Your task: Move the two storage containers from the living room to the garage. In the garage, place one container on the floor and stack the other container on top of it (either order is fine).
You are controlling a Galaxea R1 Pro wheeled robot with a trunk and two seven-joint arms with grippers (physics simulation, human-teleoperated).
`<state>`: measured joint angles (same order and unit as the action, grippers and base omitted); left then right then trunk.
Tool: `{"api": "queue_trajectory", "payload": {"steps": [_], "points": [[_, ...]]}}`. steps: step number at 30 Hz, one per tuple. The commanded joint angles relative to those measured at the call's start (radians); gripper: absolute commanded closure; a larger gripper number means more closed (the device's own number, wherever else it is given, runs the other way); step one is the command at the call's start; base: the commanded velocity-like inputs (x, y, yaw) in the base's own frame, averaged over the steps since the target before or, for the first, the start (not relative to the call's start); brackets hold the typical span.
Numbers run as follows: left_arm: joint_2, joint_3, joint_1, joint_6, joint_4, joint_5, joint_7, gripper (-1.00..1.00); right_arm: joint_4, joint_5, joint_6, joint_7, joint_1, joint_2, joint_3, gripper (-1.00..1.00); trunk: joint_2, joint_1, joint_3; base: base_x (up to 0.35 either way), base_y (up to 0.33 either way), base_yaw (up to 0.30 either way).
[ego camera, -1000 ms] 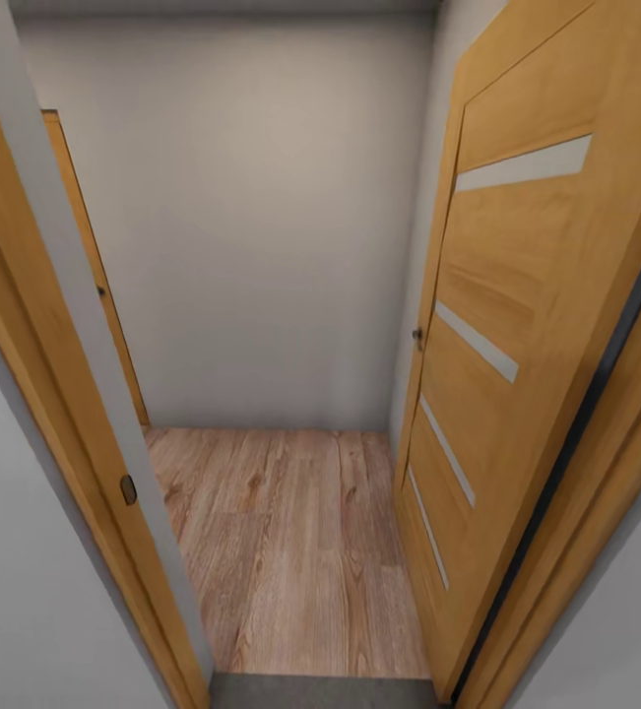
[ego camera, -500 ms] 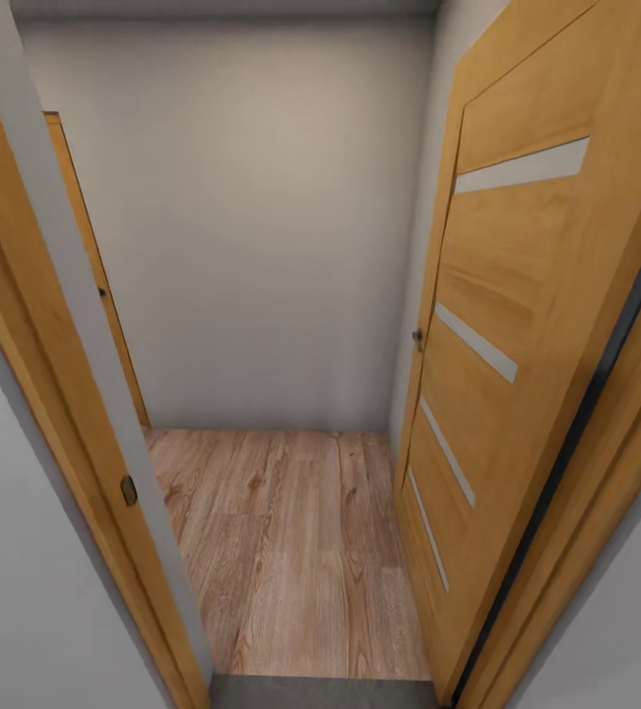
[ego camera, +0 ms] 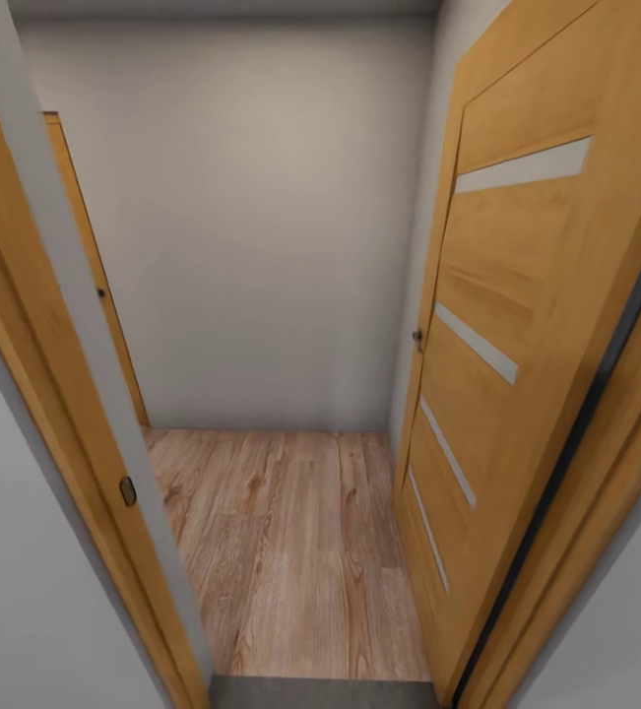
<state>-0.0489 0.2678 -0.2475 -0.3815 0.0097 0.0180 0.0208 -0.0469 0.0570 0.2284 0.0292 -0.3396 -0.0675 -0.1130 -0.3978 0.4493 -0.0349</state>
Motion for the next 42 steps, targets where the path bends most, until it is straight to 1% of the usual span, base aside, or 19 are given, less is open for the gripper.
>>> {"api": "queue_trajectory", "payload": {"steps": [1, 8, 17, 20, 21, 22, 23, 26, 30, 35, 42], "points": [[0.000, 0.005, -0.001, -0.004, 0.001, 0.002, 0.002, -1.00, 0.001, 0.006, 0.003, 0.003, -0.001, 0.000, -0.009, -1.00, -0.002, 0.001, -0.002, 0.095, 0.000, 0.000], [0.000, 0.004, -0.001, -0.004, 0.001, 0.002, 0.002, -1.00, 0.001, 0.006, 0.002, 0.003, -0.001, 0.000, -0.008, -1.00, -0.002, 0.001, -0.002, 0.168, -0.062, 0.000], [0.000, 0.004, -0.001, -0.004, 0.001, 0.002, 0.002, -1.00, 0.001, 0.008, 0.002, 0.001, -0.001, 0.000, -0.008, -1.00, -0.002, 0.001, -0.002, 0.282, -0.130, 0.000], [0.000, 0.004, -0.001, -0.004, 0.001, 0.002, 0.002, -1.00, 0.001, 0.007, 0.001, -0.020, -0.001, 0.001, -0.009, -1.00, -0.002, 0.001, -0.002, 0.279, -0.100, 0.000], [0.001, 0.004, -0.001, -0.004, 0.001, 0.002, 0.002, -1.00, 0.002, 0.009, 0.001, -0.047, -0.001, 0.001, -0.009, -1.00, -0.002, 0.001, -0.002, 0.204, -0.039, 0.000], [0.001, 0.005, -0.001, -0.004, 0.001, 0.002, 0.002, -1.00, 0.001, 0.010, 0.000, -0.072, -0.001, 0.001, -0.009, -1.00, -0.002, 0.001, -0.002, 0.109, -0.020, 0.000], [0.000, 0.005, -0.001, -0.004, 0.001, 0.002, 0.002, -1.00, 0.001, 0.010, 0.000, -0.082, -0.001, 0.001, -0.009, -1.00, -0.002, 0.001, -0.002, 0.070, -0.013, 0.000], [-0.001, 0.005, -0.001, -0.004, 0.001, 0.002, 0.002, -1.00, 0.002, 0.010, 0.000, -0.097, -0.001, 0.001, -0.009, -1.00, -0.002, 0.001, -0.002, 0.037, -0.007, 0.000], [-0.003, 0.005, -0.001, -0.004, 0.001, 0.002, 0.002, -1.00, 0.002, 0.006, -0.001, -0.102, -0.001, 0.002, -0.010, -1.00, -0.002, 0.001, -0.002, 0.008, -0.002, 0.000], [-0.003, 0.005, -0.001, -0.005, 0.001, 0.002, 0.002, -1.00, 0.013, -0.023, 0.000, -0.103, -0.001, 0.009, -0.010, -1.00, -0.002, 0.001, -0.002, 0.001, 0.000, 0.000], [-0.003, 0.005, -0.001, -0.004, 0.001, 0.002, 0.001, -1.00, 0.016, -0.030, 0.001, -0.103, -0.001, 0.012, -0.010, -1.00, -0.002, 0.001, -0.002, 0.000, 0.000, 0.000]]}}
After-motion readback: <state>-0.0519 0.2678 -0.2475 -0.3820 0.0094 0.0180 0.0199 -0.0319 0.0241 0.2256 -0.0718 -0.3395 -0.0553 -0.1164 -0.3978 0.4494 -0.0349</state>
